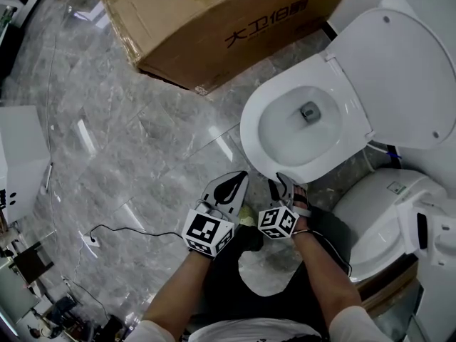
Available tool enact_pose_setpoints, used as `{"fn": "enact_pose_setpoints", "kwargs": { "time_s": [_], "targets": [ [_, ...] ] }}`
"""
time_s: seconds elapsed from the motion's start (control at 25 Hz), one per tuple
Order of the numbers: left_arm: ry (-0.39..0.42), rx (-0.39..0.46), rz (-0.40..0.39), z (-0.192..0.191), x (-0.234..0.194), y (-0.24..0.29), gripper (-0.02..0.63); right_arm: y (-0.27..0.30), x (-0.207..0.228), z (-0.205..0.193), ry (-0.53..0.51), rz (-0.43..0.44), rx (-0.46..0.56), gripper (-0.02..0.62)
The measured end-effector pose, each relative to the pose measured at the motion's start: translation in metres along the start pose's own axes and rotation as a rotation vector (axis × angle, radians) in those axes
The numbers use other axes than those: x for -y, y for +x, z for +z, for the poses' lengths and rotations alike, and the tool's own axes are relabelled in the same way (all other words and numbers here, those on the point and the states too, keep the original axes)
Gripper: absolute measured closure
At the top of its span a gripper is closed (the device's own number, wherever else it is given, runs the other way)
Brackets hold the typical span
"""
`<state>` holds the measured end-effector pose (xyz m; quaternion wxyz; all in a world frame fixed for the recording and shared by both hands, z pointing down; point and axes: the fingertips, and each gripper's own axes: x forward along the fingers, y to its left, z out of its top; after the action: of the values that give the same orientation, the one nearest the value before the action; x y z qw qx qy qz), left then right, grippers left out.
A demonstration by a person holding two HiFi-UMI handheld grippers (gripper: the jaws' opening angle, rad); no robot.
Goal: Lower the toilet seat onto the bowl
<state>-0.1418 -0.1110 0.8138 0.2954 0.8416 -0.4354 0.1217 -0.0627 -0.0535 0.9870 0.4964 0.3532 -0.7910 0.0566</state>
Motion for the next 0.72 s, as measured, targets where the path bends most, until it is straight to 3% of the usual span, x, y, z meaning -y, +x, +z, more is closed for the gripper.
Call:
{"fn": "enact_pose_setpoints", "kwargs": {
  "time_s": [0.28, 0.72],
  "targets": [
    [0.01, -0.031, -0.023, 0.023, 0.023, -0.011, 0.595, -0.044, 0.026, 0.04, 0.116, 0.004, 0.071, 0.506],
    [0.038, -0.033, -0.082, 0.093, 0.089, -0.051, 0.595, -0.174, 0.076, 0.105, 0.249, -0.015, 0.172, 0.555]
  ]
}}
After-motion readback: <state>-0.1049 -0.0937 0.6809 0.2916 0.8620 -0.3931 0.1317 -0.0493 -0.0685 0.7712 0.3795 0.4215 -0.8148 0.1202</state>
